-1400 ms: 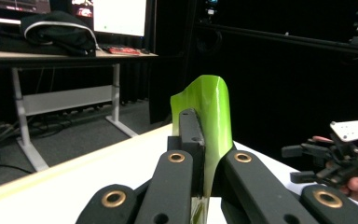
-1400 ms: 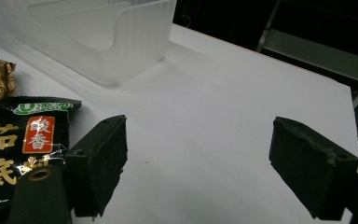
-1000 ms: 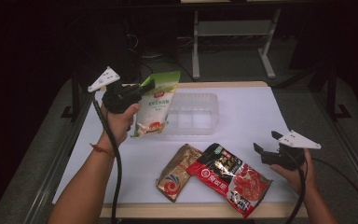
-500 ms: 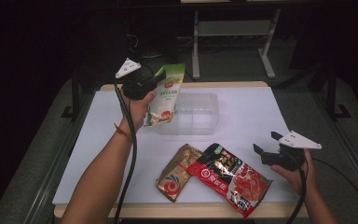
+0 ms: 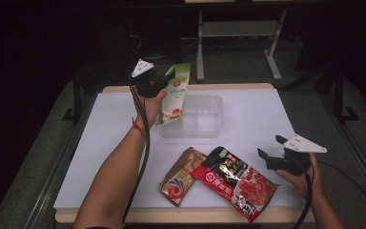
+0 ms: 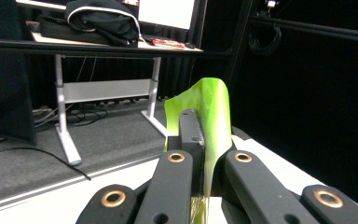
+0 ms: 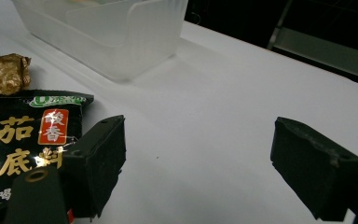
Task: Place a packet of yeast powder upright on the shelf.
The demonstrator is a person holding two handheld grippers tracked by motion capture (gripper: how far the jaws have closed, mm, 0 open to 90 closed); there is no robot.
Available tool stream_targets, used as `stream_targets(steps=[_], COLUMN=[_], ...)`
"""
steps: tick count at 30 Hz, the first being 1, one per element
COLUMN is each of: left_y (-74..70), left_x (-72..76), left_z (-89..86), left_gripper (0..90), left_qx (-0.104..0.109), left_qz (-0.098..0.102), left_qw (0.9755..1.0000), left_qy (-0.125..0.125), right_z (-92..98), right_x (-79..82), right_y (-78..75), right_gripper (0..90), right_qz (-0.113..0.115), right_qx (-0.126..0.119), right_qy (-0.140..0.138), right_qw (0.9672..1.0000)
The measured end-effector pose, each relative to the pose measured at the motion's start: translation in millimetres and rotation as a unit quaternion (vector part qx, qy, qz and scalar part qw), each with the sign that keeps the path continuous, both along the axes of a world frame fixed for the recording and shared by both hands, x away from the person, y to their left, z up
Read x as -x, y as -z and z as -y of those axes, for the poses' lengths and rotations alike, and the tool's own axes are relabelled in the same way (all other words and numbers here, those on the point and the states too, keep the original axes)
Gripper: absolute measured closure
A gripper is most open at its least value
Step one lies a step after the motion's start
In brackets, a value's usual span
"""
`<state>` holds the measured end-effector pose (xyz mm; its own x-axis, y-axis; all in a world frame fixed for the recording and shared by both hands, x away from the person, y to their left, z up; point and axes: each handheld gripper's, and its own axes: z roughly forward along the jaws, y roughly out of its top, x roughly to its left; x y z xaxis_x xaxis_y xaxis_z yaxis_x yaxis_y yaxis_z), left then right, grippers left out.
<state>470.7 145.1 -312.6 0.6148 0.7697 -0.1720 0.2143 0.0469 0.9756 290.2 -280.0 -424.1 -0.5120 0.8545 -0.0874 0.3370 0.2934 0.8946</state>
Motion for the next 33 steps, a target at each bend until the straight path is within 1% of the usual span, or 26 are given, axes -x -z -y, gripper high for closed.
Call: stream_targets(steps=[1, 2, 4, 6, 7, 8, 9, 11, 13, 14, 16, 18, 19, 20, 21, 22, 23, 24, 25, 26, 28, 32, 33], left_y=[2.9, 2.9, 7.1, 11.7, 14.4, 19.4, 21.9, 24.7, 29.5, 31.3, 33.0, 33.2, 33.0, 33.0, 34.1, 39.4, 39.4, 44.8, 44.8, 48.1, 49.7, 56.5, 59.0], left_x=[-3.5, -3.5, -6.5, -8.7, -9.3, -9.6, -9.2, -8.3, -5.9, -3.9, 0.4, 5.4, 10.4, 10.4, 12.9, 17.2, 17.2, 21.5, 21.5, 24.4, 26.0, 31.3, 33.3], left_z=[1.6, 1.6, 0.8, -0.9, -2.1, -3.6, -4.2, -4.8, -6.1, -6.6, -7.3, -9.4, -11.4, -11.4, -12.6, -15.1, -15.1, -19.4, -19.4, -22.9, -24.4, -30.1, -34.0], left_gripper=[90.0, 90.0, 90.0, 90.0, 90.0, 90.0, 90.0, 90.0, 90.0, 89.9, 89.9, 89.8, 89.8, 89.9, 89.9, 89.9, 89.9, 89.9, 89.8, 89.8, 89.8, 89.5, 89.5], left_qx=[0.001, 0.001, 0.011, 0.019, 0.027, 0.023, 0.018, 0.020, 0.020, 0.016, 0.000, -0.008, -0.025, -0.025, -0.036, -0.056, -0.056, -0.050, -0.050, -0.049, -0.053, -0.051, -0.044], left_qz=[0.000, 0.000, 0.002, 0.000, 0.000, 0.004, 0.003, 0.002, 0.001, 0.002, 0.006, 0.012, 0.011, 0.011, 0.012, 0.008, 0.008, 0.007, 0.007, 0.003, 0.004, 0.003, 0.000], left_qw=[1.0000, 1.0000, 0.9999, 0.9997, 0.9996, 0.9997, 0.9998, 0.9998, 0.9997, 0.9997, 0.9996, 0.9992, 0.9987, 0.9987, 0.9983, 0.9972, 0.9972, 0.9975, 0.9975, 0.9974, 0.9972, 0.9971, 0.9972], left_qy=[-0.006, -0.006, -0.008, -0.012, -0.010, -0.006, -0.003, 0.000, 0.010, 0.016, 0.027, 0.037, 0.042, 0.042, 0.045, 0.049, 0.049, 0.050, 0.050, 0.053, 0.054, 0.057, 0.061], right_z=[0.3, 0.4, 0.4, -0.2, -0.8, -1.0, -1.2, -1.3, -1.8, -2.0, -2.4, -3.1, -3.8, -3.8, -4.1, -4.7, -5.1, -5.7, -5.7, -6.6, -7.4, -8.6, -9.6], right_x=[-0.2, -0.2, -0.3, -0.2, 0.3, 0.5, 0.5, 0.3, 0.2, 0.1, 0.0, -0.3, -0.5, -0.5, -0.6, -0.9, -0.9, -0.6, -0.6, -0.3, -0.7, -1.4, -1.4], right_y=[0.6, 1.1, 1.4, 1.9, 1.5, 1.4, 1.5, 1.5, 1.6, 1.7, 1.7, 2.0, 2.1, 2.1, 2.1, 2.2, 2.2, 2.0, 2.0, 1.8, 2.0, 3.0, 3.7], right_gripper=[17.3, 17.4, 17.3, 17.3, 17.3, 17.4, 17.3, 17.3, 17.3, 17.4, 17.3, 17.4, 17.3, 17.3, 17.4, 17.4, 17.3, 17.4, 17.4, 17.4, 17.3, 17.3, 17.3], right_qz=[-0.001, -0.002, -0.002, -0.004, -0.002, -0.001, -0.001, -0.001, -0.002, -0.001, -0.002, -0.003, -0.003, -0.003, -0.004, -0.004, -0.005, -0.006, -0.006, -0.006, -0.007, -0.010, -0.011], right_qx=[0.001, 0.002, 0.002, 0.003, 0.004, 0.004, 0.004, 0.004, 0.006, 0.007, 0.006, 0.008, 0.010, 0.010, 0.011, 0.013, 0.013, 0.014, 0.014, 0.015, 0.017, 0.020, 0.024], right_qy=[0.000, 0.001, 0.001, -0.001, -0.003, -0.003, -0.003, -0.004, -0.004, -0.005, -0.005, -0.006, -0.008, -0.008, -0.009, -0.008, -0.009, -0.009, -0.009, -0.009, -0.010, -0.013, -0.015], right_qw=[1.0000, 1.0000, 1.0000, 1.0000, 1.0000, 1.0000, 1.0000, 1.0000, 1.0000, 1.0000, 1.0000, 0.9999, 0.9999, 0.9999, 0.9999, 0.9999, 0.9999, 0.9998, 0.9998, 0.9998, 0.9998, 0.9997, 0.9995])
